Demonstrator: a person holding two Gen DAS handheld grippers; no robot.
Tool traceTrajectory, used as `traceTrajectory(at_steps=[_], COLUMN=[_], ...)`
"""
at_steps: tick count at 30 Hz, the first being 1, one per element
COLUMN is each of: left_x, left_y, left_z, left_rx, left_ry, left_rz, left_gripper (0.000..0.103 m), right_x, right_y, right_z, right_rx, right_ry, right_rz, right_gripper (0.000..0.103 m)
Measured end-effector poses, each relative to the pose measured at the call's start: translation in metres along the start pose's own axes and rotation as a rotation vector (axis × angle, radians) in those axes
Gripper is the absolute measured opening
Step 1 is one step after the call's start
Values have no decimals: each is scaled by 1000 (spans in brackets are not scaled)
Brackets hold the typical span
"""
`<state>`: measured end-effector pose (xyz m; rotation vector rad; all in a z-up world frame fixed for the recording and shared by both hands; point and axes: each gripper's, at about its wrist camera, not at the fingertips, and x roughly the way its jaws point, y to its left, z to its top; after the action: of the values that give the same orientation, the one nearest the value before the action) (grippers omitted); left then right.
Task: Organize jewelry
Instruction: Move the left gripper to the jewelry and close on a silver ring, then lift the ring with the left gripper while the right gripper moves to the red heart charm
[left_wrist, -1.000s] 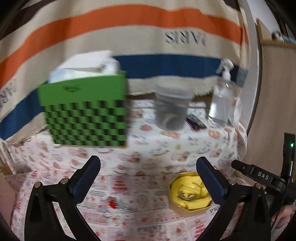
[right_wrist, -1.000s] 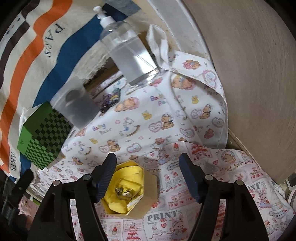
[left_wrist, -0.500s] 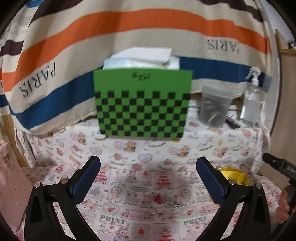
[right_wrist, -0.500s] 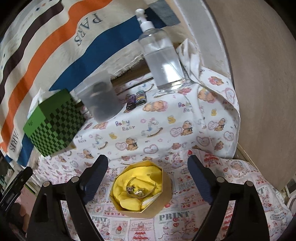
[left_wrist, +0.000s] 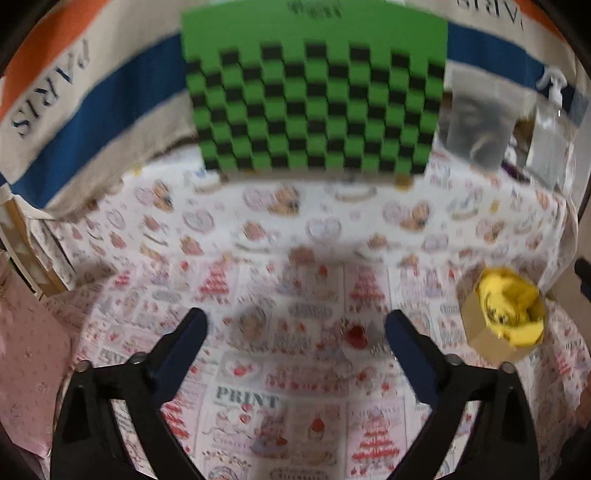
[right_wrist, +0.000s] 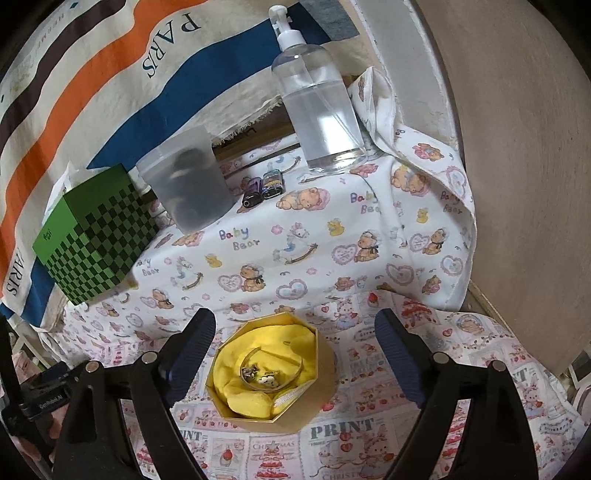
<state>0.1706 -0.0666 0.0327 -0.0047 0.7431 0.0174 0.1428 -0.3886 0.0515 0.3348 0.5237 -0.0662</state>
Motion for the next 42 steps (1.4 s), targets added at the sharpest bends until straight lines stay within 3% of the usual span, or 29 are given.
traceTrajectory(at_steps=[6, 10, 14, 24, 36, 42], left_x=[30, 42, 46, 61, 69, 69], left_y=[-14, -20, -25, -37, -38, -34], left_z=[-11, -15, -17, -24, -26, -19], left_rx=[46, 51, 62, 88, 76, 67], left_ry=[132, 178, 181, 230, 258, 239], left_rz=[2, -11, -23, -39, -60, -71], left_gripper=[70, 60, 59, 34, 20, 19], right_x=[4, 3, 4, 7, 6, 6], right_y=[7, 10, 10, 10, 11, 10], right_z=[-3, -4, -4, -4, -5, -4], right_rx=[-34, -52, -56, -63, -68, -65], right_ry=[14, 13, 18, 30, 31, 32], right_rz=[-2, 3, 1, -2, -5, -4], right_gripper=[89, 89, 90, 89, 89, 90])
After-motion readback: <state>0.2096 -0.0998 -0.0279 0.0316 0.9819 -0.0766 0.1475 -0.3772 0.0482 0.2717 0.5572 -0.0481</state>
